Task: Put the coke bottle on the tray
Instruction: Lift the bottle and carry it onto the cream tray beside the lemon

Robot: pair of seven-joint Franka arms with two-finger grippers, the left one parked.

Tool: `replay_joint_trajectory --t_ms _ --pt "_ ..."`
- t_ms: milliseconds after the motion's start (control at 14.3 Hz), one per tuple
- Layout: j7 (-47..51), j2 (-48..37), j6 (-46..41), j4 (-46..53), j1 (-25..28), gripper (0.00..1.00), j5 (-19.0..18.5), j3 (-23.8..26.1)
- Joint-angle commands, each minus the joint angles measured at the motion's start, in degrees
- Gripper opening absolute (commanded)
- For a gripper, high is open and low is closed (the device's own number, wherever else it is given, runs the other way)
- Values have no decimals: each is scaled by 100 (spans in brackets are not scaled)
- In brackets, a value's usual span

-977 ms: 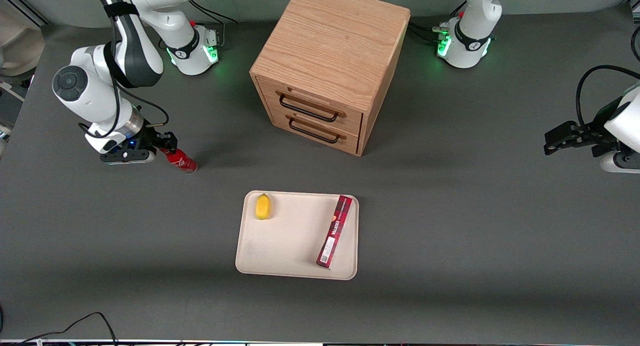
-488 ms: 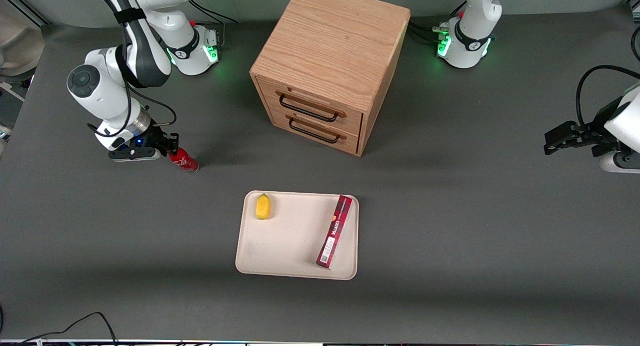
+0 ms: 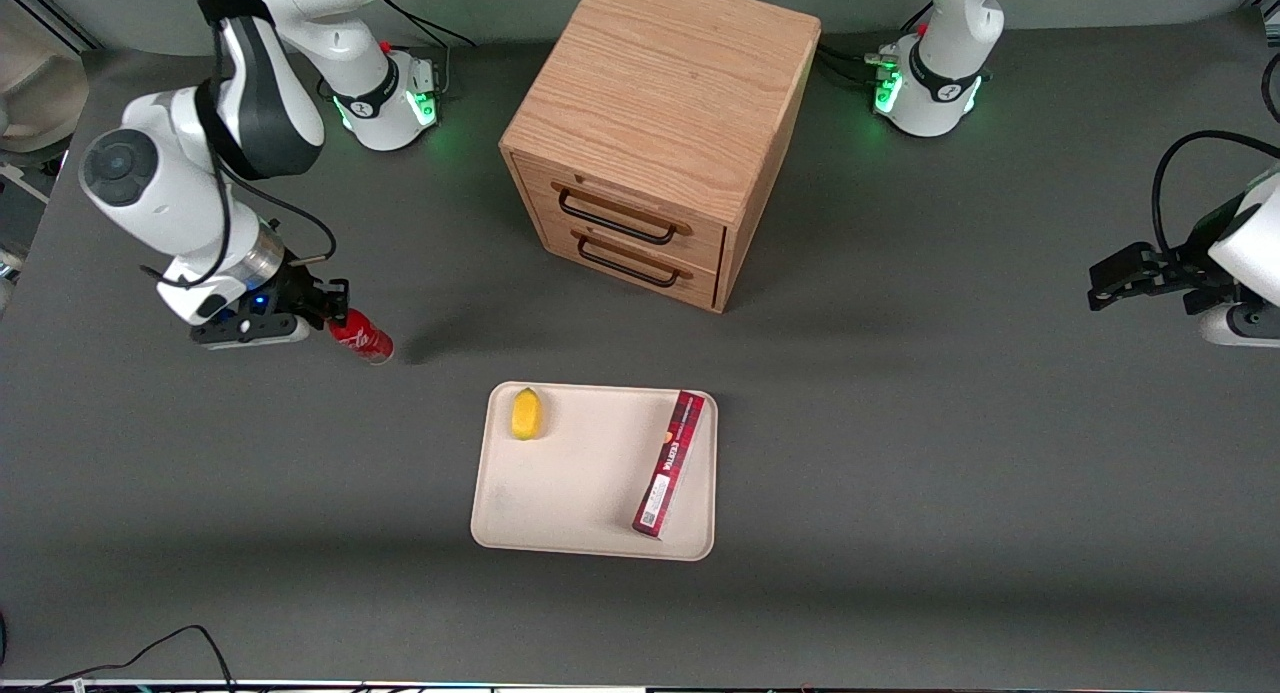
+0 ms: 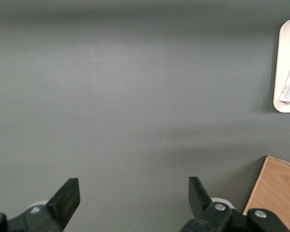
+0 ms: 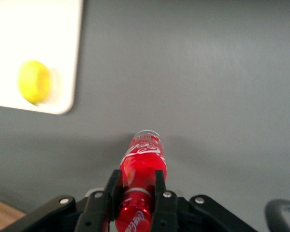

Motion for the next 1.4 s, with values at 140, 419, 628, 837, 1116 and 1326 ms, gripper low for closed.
replay_joint_trajectory --t_ms 140,419,628,837,1116,1326 --pt "944 1927 -863 3018 687 0 99 -19" --pt "1296 3228 -794 4355 978 0 195 -132" --pt "1367 3985 -689 5112 1137 0 204 -326" --pt "1367 4232 -205 5184 1242 0 204 -353" --pt "1473 4532 -56 5527 1348 0 204 -361" --pt "1491 4620 42 5492 1348 0 213 -379"
